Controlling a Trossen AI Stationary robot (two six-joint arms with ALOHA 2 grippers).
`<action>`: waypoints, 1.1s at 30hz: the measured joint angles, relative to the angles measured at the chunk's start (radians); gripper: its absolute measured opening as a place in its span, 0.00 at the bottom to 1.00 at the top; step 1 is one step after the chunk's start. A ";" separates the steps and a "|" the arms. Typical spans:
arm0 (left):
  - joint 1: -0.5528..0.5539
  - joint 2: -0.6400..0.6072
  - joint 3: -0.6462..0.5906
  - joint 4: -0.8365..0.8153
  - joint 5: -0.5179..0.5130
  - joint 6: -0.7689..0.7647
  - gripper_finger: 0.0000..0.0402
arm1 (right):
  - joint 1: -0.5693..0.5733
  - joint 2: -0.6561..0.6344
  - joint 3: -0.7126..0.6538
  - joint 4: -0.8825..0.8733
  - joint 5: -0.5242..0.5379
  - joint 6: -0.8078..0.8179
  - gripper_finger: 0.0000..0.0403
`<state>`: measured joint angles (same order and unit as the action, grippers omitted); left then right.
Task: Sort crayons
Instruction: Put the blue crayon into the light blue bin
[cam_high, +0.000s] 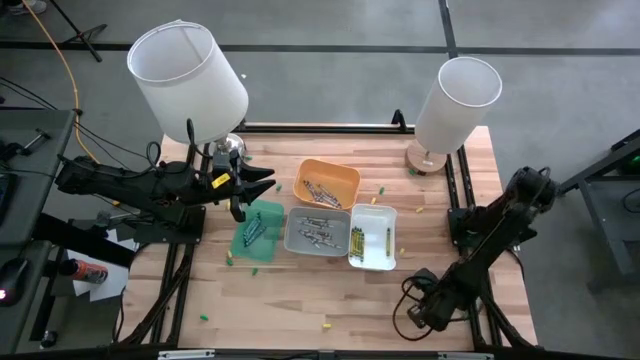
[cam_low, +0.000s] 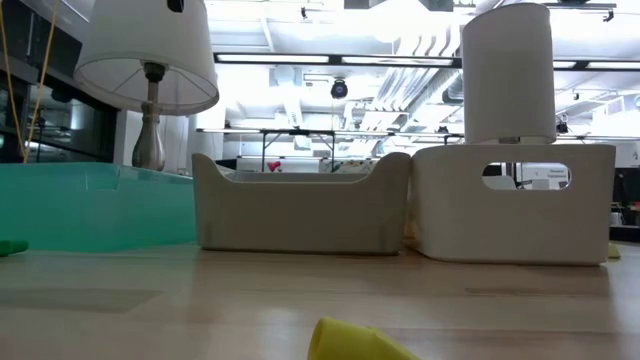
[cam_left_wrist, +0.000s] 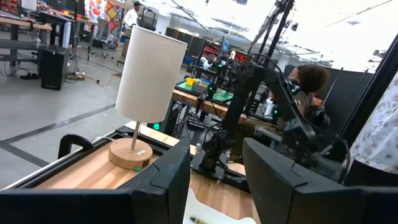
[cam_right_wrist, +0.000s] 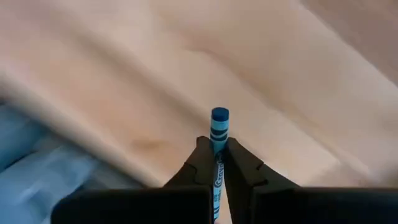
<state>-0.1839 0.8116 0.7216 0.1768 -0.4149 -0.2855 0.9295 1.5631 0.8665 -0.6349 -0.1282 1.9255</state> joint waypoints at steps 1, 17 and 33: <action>0.000 0.000 0.000 0.000 0.000 0.000 0.34 | -0.001 -0.033 0.000 0.022 0.037 -0.044 0.01; 0.000 0.000 0.000 0.000 0.000 -0.029 0.34 | -0.441 -0.263 0.002 0.407 0.134 -1.156 0.00; 0.000 0.000 0.000 -0.001 0.000 -0.018 0.34 | -0.844 -0.124 0.161 0.985 0.183 -1.801 0.00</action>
<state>-0.1837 0.8116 0.7216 0.1761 -0.4149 -0.3033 0.0856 1.4393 1.0271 0.3505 0.0550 0.1247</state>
